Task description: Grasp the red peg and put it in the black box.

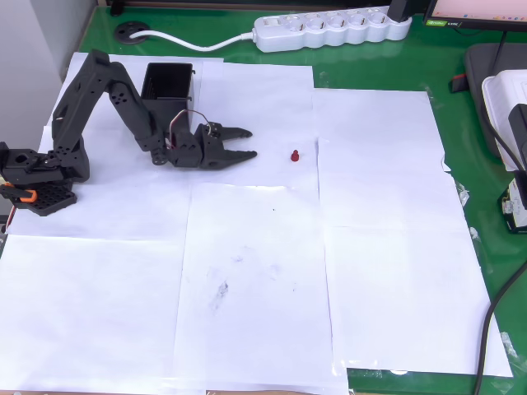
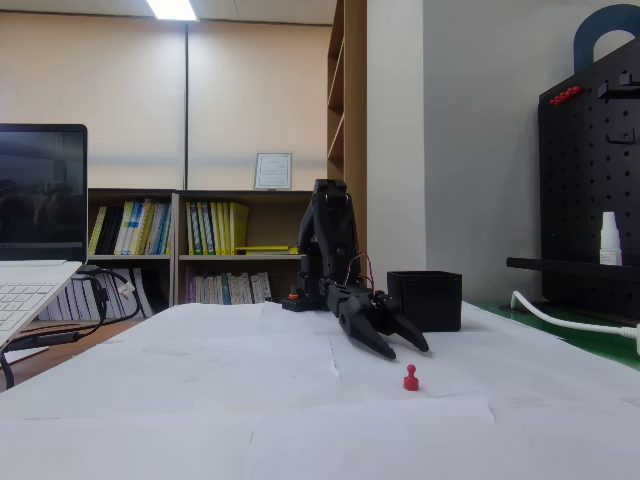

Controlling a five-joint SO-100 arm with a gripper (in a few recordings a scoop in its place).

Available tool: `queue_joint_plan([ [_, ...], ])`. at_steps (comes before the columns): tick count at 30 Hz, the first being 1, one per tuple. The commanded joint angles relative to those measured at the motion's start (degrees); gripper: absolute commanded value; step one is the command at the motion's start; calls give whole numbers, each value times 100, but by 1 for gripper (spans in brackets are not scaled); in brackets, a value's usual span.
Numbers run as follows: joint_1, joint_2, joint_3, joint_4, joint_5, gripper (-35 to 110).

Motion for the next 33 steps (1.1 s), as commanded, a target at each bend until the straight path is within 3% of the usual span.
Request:
queue_joint_plan([
  [1,-53,44,413,-26,-70,18],
  [33,949,369,1318,870,-44,23],
])
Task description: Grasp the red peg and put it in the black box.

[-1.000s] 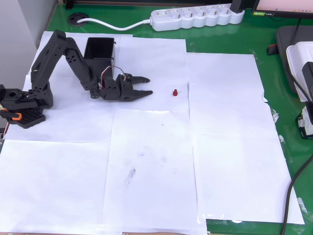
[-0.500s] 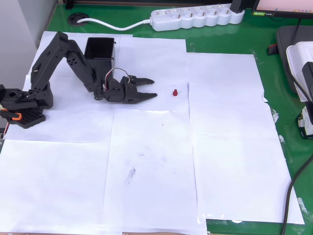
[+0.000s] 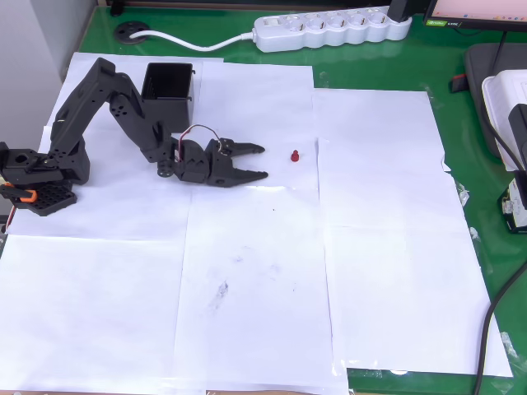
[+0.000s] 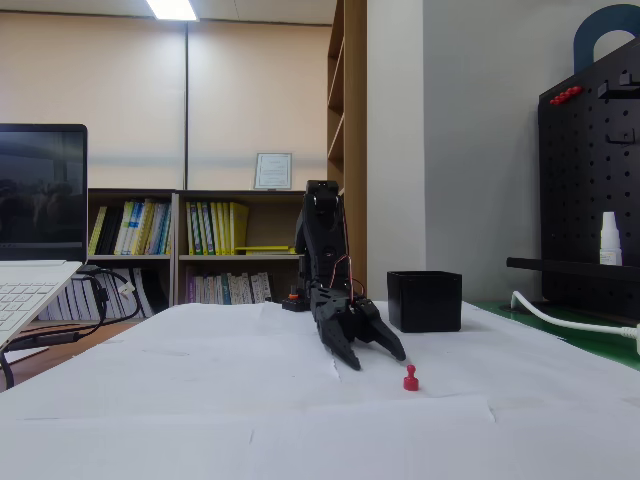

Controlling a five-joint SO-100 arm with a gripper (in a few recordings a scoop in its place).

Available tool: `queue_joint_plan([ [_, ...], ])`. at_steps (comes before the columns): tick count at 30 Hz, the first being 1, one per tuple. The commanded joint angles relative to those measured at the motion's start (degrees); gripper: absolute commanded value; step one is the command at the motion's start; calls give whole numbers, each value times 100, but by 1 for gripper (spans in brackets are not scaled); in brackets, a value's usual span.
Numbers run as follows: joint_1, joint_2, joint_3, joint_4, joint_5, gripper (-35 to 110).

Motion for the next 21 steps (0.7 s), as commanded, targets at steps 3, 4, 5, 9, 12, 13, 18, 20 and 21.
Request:
queue_joint_plan([
  [3,26,202,694,202,0,23],
  [4,9,255,782,220,0,23],
  [5,0,308,870,229,0,23],
  [9,-62,404,1151,413,-9,23],
  [12,-97,519,1362,466,-9,23],
  [13,-105,571,1459,492,-9,23],
  [18,-141,932,2039,545,-26,23],
  [20,-149,1037,2250,598,-26,23],
  [21,-149,1072,2338,642,-26,23],
])
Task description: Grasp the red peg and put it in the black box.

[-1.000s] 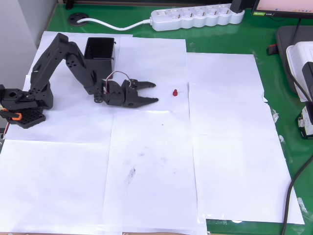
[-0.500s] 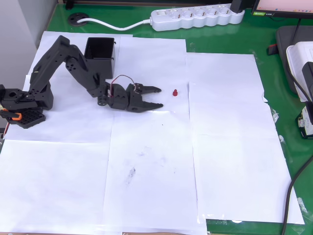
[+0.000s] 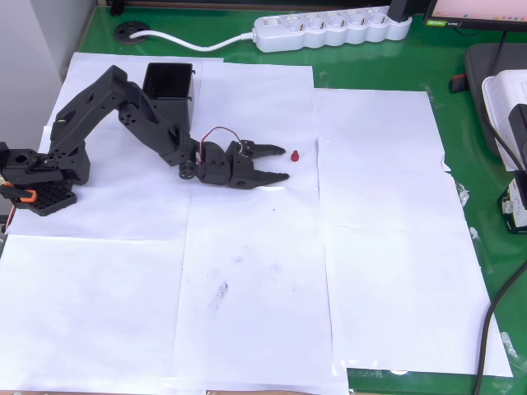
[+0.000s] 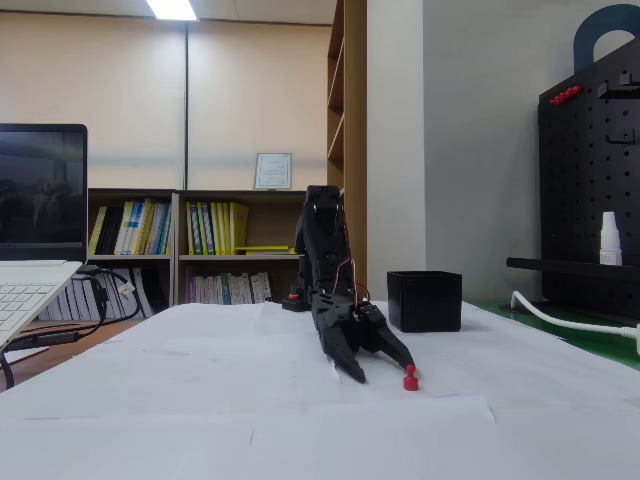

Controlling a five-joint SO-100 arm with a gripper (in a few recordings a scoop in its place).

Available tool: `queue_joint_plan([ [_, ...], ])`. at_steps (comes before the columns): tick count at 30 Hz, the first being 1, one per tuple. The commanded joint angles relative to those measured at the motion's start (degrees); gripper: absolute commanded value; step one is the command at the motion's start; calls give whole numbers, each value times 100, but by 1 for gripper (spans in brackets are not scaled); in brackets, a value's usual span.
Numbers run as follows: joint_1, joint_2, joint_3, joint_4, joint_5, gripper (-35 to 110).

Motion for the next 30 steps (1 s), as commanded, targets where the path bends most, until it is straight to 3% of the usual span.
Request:
queue_joint_plan([
  [1,-141,141,536,97,-26,23],
  [30,-457,413,1195,387,158,20],
])
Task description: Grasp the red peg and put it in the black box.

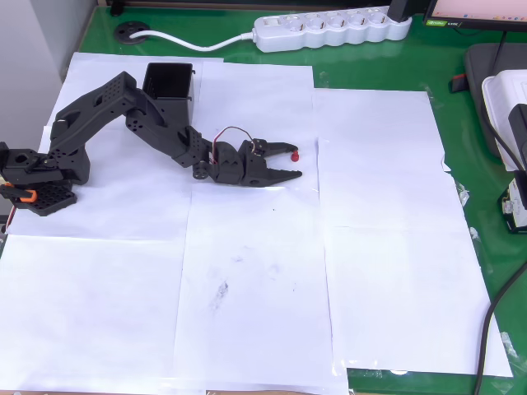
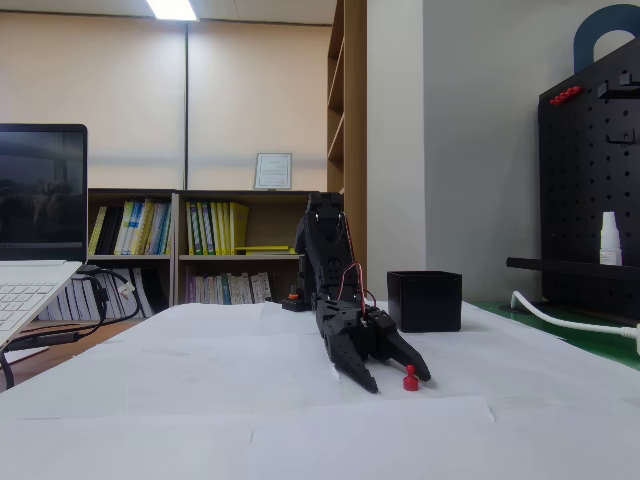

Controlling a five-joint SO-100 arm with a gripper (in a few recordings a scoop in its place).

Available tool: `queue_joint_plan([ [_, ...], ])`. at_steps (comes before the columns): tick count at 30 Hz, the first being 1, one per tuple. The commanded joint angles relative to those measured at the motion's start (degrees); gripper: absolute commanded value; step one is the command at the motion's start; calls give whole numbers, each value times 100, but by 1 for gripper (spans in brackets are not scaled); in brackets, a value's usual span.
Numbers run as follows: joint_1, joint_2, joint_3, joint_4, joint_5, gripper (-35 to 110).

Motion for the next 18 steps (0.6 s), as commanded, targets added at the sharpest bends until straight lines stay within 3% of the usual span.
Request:
queue_joint_plan([
  [1,-202,-70,220,18,0,20],
  [18,-272,-220,-35,18,18,16],
])
